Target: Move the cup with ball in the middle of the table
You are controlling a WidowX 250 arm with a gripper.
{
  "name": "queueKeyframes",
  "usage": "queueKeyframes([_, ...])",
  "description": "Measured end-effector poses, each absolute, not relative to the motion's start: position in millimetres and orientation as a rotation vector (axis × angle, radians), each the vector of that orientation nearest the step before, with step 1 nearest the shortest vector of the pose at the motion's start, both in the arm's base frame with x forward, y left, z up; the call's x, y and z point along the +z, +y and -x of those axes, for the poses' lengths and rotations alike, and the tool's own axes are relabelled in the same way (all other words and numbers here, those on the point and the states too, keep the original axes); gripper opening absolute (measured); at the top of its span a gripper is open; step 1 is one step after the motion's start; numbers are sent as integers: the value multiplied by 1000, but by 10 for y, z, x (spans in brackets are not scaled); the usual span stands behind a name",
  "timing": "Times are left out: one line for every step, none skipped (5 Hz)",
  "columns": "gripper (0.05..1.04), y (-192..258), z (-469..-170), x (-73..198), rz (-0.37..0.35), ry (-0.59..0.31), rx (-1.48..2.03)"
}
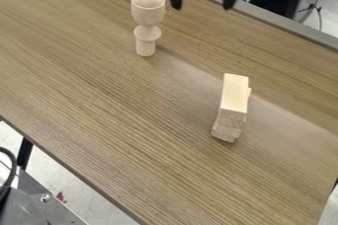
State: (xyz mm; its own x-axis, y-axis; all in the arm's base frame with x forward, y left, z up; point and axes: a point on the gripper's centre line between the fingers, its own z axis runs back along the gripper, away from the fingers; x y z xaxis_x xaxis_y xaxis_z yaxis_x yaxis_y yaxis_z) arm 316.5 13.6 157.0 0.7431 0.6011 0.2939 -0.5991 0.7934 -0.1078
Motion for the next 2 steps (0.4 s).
queueKeyframes([995,406,-3289,1476,13,-300,717])
queueKeyframes([995,586,-3354,1441,22,-295,745])
